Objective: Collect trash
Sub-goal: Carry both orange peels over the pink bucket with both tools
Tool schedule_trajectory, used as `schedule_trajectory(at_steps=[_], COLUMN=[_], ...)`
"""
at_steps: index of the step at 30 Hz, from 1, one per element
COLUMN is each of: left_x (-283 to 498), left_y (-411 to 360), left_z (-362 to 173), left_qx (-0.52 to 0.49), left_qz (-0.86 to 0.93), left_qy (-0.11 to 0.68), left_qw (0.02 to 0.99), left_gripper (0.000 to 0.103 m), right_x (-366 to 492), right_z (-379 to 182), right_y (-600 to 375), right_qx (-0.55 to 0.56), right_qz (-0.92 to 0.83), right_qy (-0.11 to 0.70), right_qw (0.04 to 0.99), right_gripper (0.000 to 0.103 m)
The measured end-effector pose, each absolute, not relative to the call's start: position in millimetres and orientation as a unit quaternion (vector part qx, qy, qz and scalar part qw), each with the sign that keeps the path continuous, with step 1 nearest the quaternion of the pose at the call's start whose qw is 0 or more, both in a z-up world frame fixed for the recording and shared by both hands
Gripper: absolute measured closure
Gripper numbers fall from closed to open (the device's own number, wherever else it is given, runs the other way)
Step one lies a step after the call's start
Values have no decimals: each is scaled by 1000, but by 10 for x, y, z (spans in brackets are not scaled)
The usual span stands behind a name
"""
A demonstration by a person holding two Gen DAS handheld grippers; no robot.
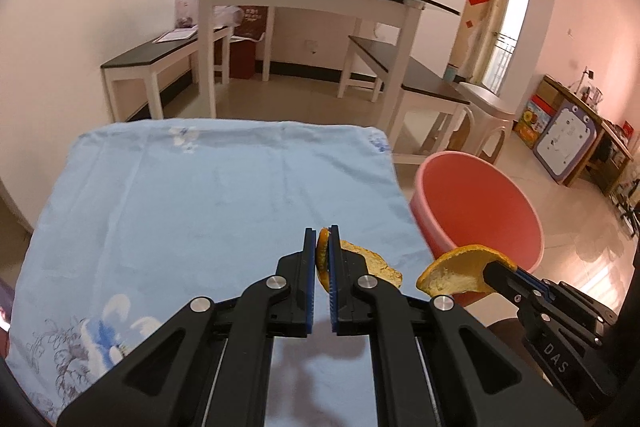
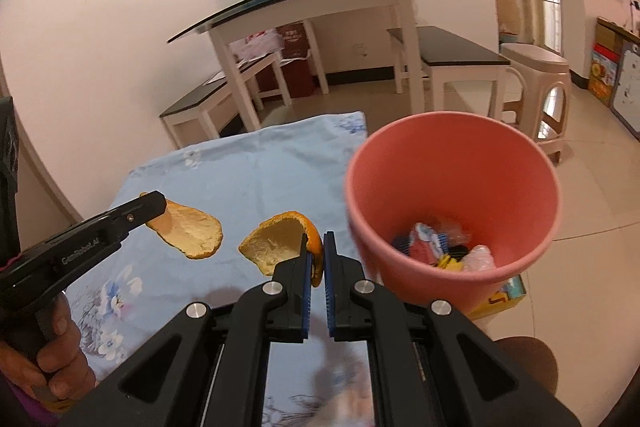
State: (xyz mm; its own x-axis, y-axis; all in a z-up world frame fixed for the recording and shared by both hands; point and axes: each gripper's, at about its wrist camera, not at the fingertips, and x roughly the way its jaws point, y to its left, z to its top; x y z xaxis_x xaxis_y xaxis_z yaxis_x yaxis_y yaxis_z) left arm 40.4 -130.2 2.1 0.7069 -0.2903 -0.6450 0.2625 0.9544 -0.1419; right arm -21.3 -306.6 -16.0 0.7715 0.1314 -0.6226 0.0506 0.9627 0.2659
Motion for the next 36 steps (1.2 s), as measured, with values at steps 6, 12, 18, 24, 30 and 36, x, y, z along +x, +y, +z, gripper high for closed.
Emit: schedule_trajectory(at_steps=[6,12,18,24,30,36], left_x=[445,511,560,593,662,717], left_y=[-1536,-1766,-2001,-2188,-2378,-2593], left_z=[64,78,106,115,126,116], left_qx=[-9,0,11,24,38,46], left_qz=[-165,-182,-199,-211,-225,-240], left_qy=[344,341,335,329,324,317], left_qw=[924,923,921,920,918,917], left_gripper=[98,98,98,98,98,98], right_x=[-212,-194,-178,-130,-71,3], right_z=[-144,-175,-202,-257,-332,-390], right_y=[-3359,-3593,-3770,-3924,-4056,-4179], right_qx=[147,159,160,165,170,170], right_qz=[-11,-39,-61,-75,-88,-101], right_qy=[327,323,319,321,325,330], right_qw=[933,932,932,930,926,923], right_gripper=[98,98,98,98,98,98])
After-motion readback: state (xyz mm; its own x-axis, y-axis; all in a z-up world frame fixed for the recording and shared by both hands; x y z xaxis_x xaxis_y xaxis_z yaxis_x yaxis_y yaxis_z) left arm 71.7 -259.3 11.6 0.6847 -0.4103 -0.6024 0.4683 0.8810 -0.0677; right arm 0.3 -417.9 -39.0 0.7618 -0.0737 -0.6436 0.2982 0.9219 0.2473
